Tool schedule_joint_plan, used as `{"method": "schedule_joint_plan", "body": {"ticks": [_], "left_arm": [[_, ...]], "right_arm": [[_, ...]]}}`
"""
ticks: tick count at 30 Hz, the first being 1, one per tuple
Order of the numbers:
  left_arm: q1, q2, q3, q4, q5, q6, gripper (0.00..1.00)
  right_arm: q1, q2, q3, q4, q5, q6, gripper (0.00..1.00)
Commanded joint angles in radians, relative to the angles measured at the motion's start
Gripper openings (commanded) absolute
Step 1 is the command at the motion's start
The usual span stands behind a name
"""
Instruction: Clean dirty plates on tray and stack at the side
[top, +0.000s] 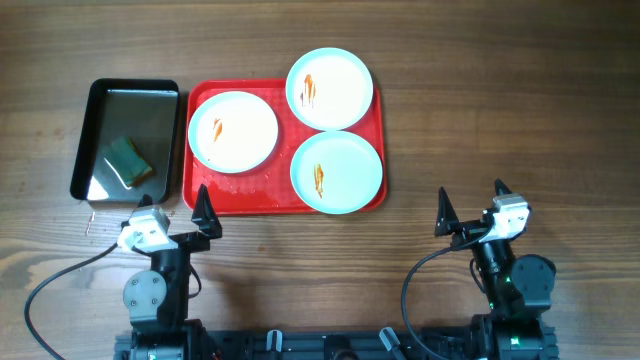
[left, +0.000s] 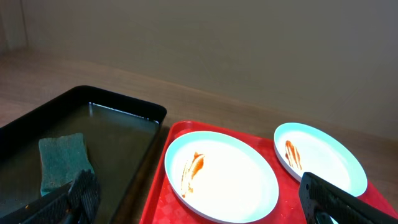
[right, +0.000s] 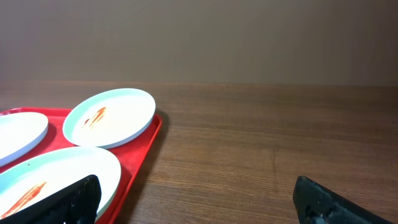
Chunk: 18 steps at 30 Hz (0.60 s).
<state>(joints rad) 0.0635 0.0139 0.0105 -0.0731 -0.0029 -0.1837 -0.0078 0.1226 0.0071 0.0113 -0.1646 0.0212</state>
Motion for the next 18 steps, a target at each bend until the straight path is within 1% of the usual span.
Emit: {"method": "schedule_joint_plan", "body": {"ticks": [1,16,18], "left_arm": [[-0.006,0.005,-0.005,0.0,-0.002,0.02,1.0],[-0.006,0.005,-0.005,0.0,-0.002,0.02,1.0],[-0.006,0.005,-0.005,-0.003,0.034,0.019,1.0]], "right_arm": [[-0.004,-0.001,-0.002,0.002,-0.016,0.008,1.0],[-0.004,-0.001,-0.002,0.003,-0.016,0.007,1.0],[-0.004,-0.001,-0.002,0.005,-0.016,0.008,1.0]]}}
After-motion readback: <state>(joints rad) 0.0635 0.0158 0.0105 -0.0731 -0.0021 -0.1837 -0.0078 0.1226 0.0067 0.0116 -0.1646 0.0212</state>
